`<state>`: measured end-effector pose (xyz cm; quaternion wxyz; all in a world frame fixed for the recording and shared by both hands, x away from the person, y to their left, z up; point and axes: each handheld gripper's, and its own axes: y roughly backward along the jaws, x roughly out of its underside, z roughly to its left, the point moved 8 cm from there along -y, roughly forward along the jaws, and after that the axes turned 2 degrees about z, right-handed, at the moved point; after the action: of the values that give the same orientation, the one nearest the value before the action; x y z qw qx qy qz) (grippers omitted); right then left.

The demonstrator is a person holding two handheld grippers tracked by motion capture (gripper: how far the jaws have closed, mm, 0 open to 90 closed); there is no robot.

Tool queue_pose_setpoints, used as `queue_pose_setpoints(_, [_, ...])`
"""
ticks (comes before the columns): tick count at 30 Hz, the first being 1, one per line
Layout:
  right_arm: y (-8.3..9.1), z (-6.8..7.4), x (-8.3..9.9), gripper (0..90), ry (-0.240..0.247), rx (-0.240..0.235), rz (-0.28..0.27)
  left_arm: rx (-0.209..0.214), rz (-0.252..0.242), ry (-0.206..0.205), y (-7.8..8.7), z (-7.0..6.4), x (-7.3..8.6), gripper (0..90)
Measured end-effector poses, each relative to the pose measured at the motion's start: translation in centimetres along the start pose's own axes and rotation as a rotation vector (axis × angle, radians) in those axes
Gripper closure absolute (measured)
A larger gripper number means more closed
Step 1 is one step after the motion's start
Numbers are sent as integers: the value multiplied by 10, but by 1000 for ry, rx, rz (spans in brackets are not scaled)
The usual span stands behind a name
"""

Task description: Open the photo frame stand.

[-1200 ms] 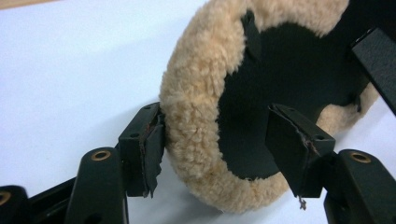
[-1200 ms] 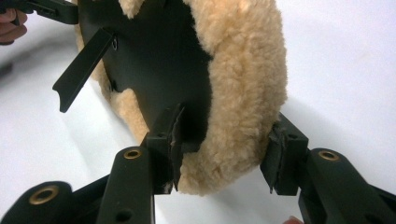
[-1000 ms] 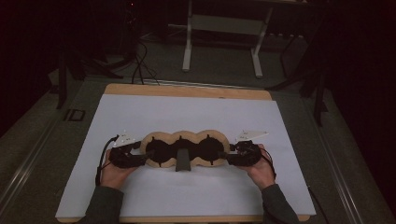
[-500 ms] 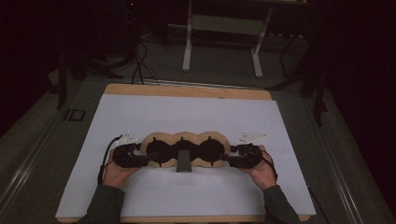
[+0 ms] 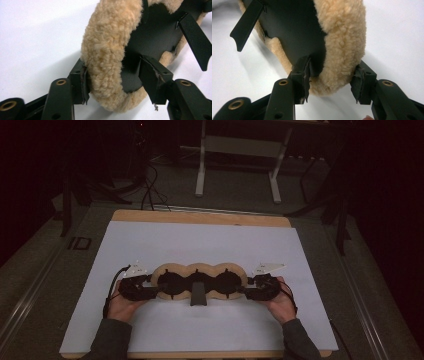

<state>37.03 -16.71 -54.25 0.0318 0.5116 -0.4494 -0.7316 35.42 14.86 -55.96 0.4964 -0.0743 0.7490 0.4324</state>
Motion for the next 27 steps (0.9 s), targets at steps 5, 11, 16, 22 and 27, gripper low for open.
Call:
queue_pose_setpoints(5, [-2,-3,3,528,-14,3,8,0,-5,-23,2,-3,-3,492])
queue_pose_setpoints(11, [-3,-8,4,516,-28,21,8,-31,-4,-77,3,-6,-7,517])
queue_pose_setpoints(16, [-4,-11,4,508,-23,42,7,-60,-8,-106,1,-8,-11,519])
queue_pose_setpoints(22, [-4,-15,0,499,-36,59,-7,-104,-27,-139,0,-7,-17,518])
queue_pose_setpoints(27, [-8,-18,-4,487,-60,63,-23,-142,-47,-168,2,-4,-22,516])
